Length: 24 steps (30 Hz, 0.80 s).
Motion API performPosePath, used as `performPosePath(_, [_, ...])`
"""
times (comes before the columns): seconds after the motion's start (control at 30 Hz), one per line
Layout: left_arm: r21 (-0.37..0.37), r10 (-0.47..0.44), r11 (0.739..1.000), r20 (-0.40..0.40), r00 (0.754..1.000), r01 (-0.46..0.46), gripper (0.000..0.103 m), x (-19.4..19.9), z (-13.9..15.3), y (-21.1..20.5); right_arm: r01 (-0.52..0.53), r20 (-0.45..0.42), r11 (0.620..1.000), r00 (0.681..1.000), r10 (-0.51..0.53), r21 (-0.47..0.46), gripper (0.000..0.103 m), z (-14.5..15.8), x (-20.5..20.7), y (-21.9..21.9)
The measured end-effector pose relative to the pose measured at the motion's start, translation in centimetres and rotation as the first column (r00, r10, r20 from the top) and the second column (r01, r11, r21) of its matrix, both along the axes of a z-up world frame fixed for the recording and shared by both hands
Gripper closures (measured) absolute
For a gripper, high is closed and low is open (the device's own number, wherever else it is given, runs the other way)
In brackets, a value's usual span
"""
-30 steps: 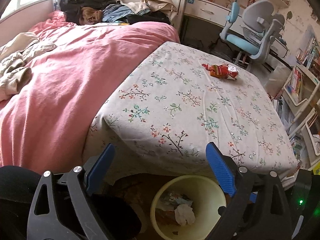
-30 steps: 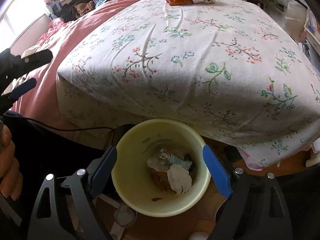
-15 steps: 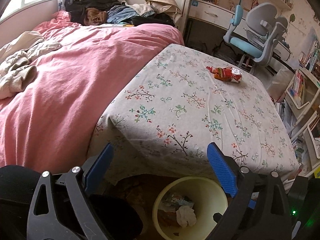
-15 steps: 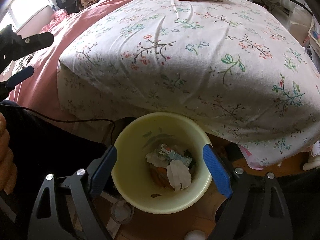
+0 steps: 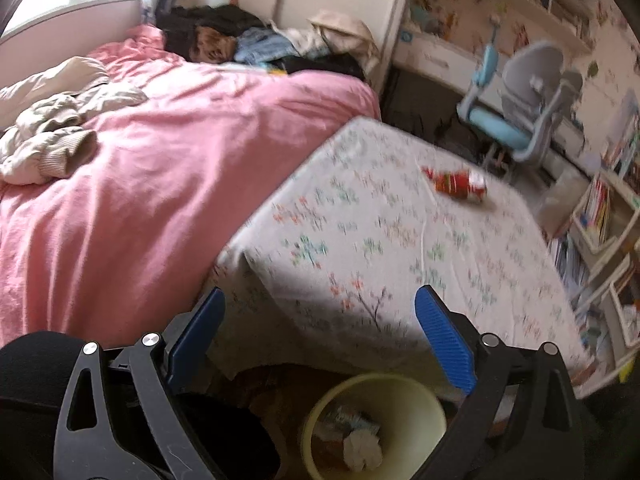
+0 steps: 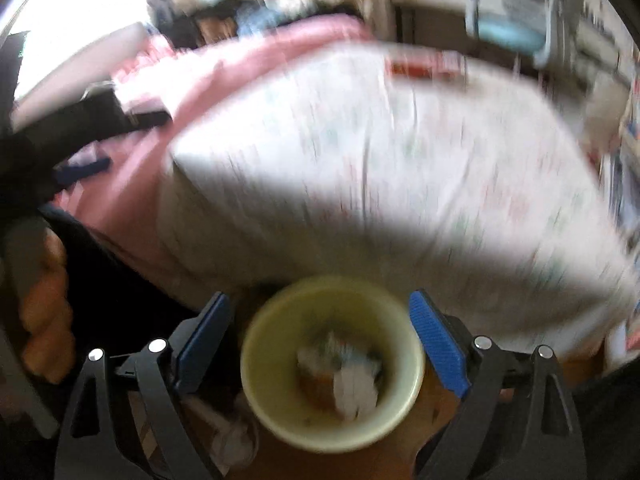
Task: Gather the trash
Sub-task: 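Grasp the red snack wrapper with the right tool while the left moves toward the small orange piece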
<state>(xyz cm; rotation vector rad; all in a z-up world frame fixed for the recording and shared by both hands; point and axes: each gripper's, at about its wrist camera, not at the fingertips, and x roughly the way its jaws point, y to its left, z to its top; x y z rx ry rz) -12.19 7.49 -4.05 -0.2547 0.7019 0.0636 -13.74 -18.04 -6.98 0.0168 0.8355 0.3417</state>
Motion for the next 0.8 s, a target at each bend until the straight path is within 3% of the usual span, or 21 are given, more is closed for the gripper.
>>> performPosePath(0.1, [-0.034,0.027,0.999,0.029,0.999,-0.026,0.01,-0.2,0.6,0.8,0.021,0.088,0.999,0.996,-0.025,0.045,0.014,2.7,1.1,-1.0])
performPosePath(0.17, [-0.053,0.029,0.998,0.033,0.999,-0.027,0.01,0.0,0.7,0.9,0.035,0.078,0.995,0.996,-0.042,0.089,0.013,3.5,3.2,-1.9])
performPosePath(0.27, [-0.046,0.02,0.999,0.019,1.0,-0.02,0.009,0.7,0.6,0.5,0.103,0.011,0.973,0.994,-0.107,0.208,0.013,3.9,7.7,-4.1])
performPosePath(0.43, [-0.044,0.016,0.999,0.001,1.0,-0.016,0.009,2.1,0.4,0.1,0.231,-0.101,0.889,0.973,-0.208,0.396,0.014,4.0,16.5,-7.2])
performPosePath(0.63, [-0.068,-0.012,0.998,-0.049,0.999,0.009,0.009,3.3,-0.3,-0.6,0.345,-0.2,0.814,0.938,-0.283,0.467,0.024,2.8,23.7,-9.1])
performPosePath(0.8, [-0.087,-0.034,0.996,-0.077,0.996,0.027,0.009,3.9,-0.7,-0.9,0.471,-0.309,0.74,0.88,-0.36,0.48,0.029,0.1,29.1,-10.9])
